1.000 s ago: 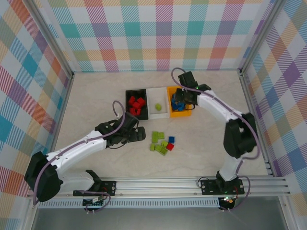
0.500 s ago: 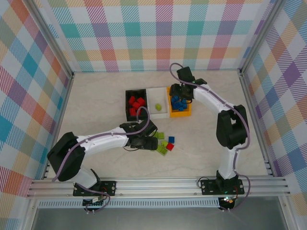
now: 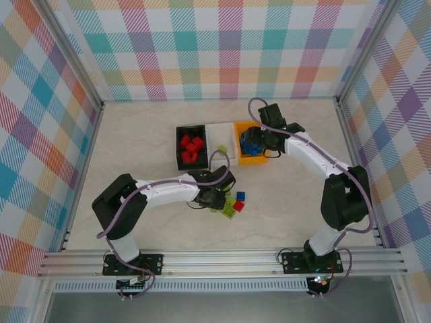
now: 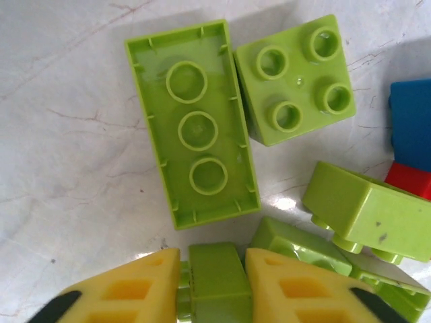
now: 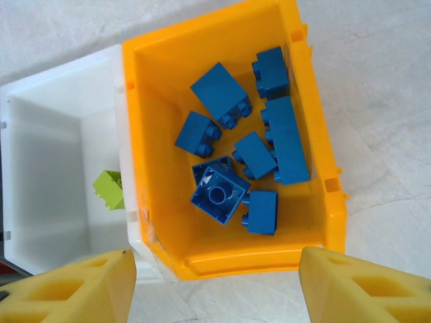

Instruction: Sort the legos into containers by color

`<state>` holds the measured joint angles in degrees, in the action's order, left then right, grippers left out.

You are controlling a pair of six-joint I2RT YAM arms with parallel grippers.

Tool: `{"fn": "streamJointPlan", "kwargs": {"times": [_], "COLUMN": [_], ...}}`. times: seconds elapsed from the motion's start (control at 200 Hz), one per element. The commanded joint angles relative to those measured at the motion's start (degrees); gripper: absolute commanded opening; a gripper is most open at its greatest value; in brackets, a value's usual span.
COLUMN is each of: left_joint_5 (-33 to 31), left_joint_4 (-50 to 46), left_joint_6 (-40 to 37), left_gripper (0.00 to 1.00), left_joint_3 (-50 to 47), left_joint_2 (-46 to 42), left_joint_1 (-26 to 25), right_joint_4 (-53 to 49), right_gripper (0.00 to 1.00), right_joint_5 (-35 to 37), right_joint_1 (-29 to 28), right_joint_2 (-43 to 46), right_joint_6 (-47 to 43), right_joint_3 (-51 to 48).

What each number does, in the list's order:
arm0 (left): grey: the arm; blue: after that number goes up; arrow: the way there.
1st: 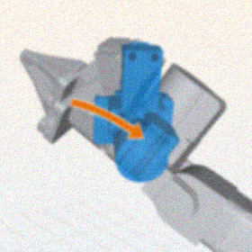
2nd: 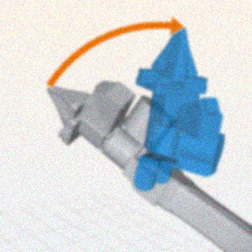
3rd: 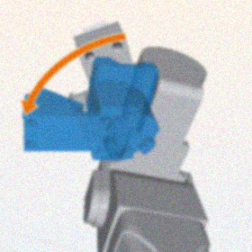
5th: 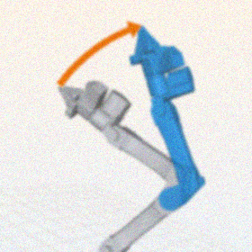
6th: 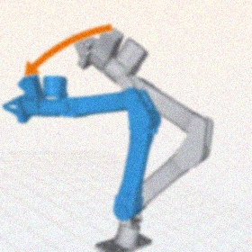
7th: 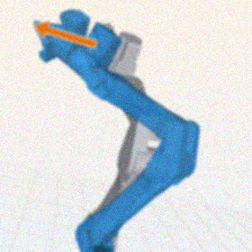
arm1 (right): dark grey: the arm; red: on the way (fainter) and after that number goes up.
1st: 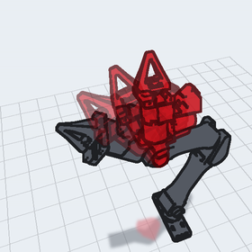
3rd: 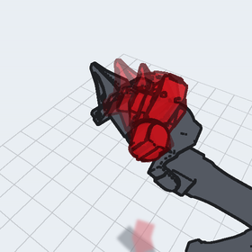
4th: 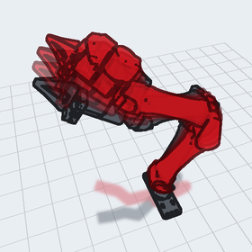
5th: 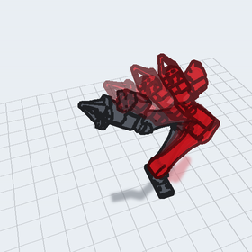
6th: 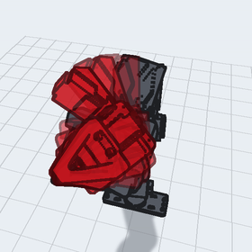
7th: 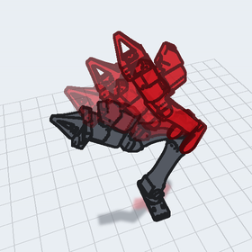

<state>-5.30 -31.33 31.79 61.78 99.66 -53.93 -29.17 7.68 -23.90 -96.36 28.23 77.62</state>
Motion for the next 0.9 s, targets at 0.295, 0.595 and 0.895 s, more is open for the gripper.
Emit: {"fn": "streamJointPlan", "kwargs": {"times": [0.295, 0.595, 0.895], "left_joint_5": [-7.8, -11.6, -17.1], "left_joint_4": [-7.8, -9.5, -17.4], "left_joint_6": [2.2, -4.1, -8.4], "left_gripper": [0.13, 0.09, 0.05], "left_joint_3": [2.5, 23.9, 56.3], "left_joint_2": [-8.5, -0.1, 25.8], "left_joint_1": [-0.2, 11.0, 14.8], "right_joint_4": [2.0, 3.7, 2.5], "right_gripper": [0.65, 0.65, 0.66], "right_joint_5": [-0.7, -2.7, -3.6], "right_joint_1": [0.2, 0.1, 0.2], "right_joint_2": [4.1, 10.3, 15.1], "right_joint_6": [0.2, 1.7, 1.5], "right_joint_3": [-3.4, -13.2, -19.8]}}
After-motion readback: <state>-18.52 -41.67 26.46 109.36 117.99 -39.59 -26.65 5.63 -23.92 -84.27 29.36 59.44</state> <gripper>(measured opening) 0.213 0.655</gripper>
